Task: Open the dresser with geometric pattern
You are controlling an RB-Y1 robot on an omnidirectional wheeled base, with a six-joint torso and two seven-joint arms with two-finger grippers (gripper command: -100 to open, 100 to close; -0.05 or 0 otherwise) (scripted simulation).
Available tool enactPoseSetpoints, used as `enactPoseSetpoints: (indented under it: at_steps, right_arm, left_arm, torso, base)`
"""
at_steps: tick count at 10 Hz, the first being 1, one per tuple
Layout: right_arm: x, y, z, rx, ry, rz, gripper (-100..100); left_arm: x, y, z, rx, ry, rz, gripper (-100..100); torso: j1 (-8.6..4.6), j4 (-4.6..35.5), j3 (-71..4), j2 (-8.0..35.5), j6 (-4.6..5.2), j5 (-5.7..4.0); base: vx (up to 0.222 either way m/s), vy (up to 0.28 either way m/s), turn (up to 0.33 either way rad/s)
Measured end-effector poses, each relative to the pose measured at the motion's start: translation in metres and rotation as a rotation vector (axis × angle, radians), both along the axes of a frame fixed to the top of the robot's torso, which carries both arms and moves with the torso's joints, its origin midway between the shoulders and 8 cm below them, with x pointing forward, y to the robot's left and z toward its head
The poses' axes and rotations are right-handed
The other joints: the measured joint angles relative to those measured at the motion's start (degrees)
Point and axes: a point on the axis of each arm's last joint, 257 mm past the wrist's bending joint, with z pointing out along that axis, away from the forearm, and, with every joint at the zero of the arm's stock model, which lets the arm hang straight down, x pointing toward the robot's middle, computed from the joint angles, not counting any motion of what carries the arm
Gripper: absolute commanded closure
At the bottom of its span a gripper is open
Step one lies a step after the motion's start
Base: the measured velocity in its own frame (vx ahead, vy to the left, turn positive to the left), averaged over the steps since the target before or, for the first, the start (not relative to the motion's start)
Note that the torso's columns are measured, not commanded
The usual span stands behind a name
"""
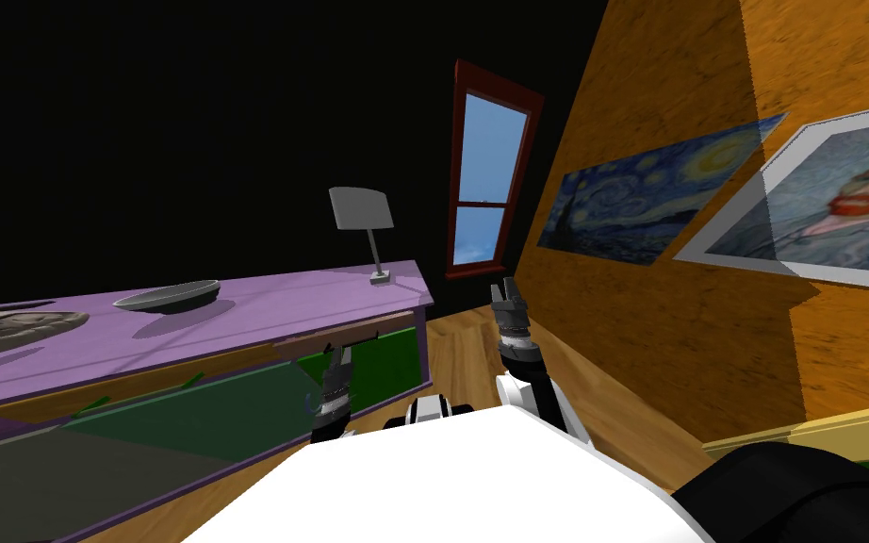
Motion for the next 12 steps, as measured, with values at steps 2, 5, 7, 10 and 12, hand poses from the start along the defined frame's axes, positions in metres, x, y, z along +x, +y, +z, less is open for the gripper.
enactPoseSetpoints:
  at_steps: [2, 5, 7, 10, 12]
  right_arm:
    - [0.000, 0.000, 0.000, 0.000, 0.000, 0.000, 0]
    - [0.000, 0.000, 0.000, 0.000, 0.000, 0.000, 0]
    - [0.000, 0.000, 0.000, 0.000, 0.000, 0.000, 0]
    - [0.000, 0.000, 0.000, 0.000, 0.000, 0.000, 0]
    - [0.000, 0.000, 0.000, 0.000, 0.000, 0.000, 0]
  left_arm:
    - [-0.010, -0.003, -0.002, 0.001, -0.009, 0.003, 100]
    - [-0.011, -0.004, 0.000, 0.003, -0.015, 0.000, 100]
    - [-0.002, -0.002, 0.004, 0.002, -0.010, -0.008, 100]
    - [0.008, -0.001, 0.003, -0.004, 0.019, -0.013, -100]
    - [0.025, 0.002, 0.014, -0.004, 0.016, -0.018, -100]
  torso:
    - [0.07, -0.13, 0.01, -0.04, 0.02, 0.13]
    - [0.01, -0.09, 0.08, 0.15, 0.02, 0.10]
    - [0.01, 0.07, 0.25, 0.44, -0.08, 0.00]
    - [-0.11, 0.15, -0.07, -0.05, 0.01, -0.17]
    - [0.00, -0.17, -0.15, -0.24, 0.05, 0.07]
  base:
    - [0.022, 0.014, -0.017]
    - [-0.089, -0.024, 0.026]
    - [-0.218, -0.061, 0.042]
    - [-0.125, -0.040, 0.030]
    - [-0.081, -0.030, 0.033]
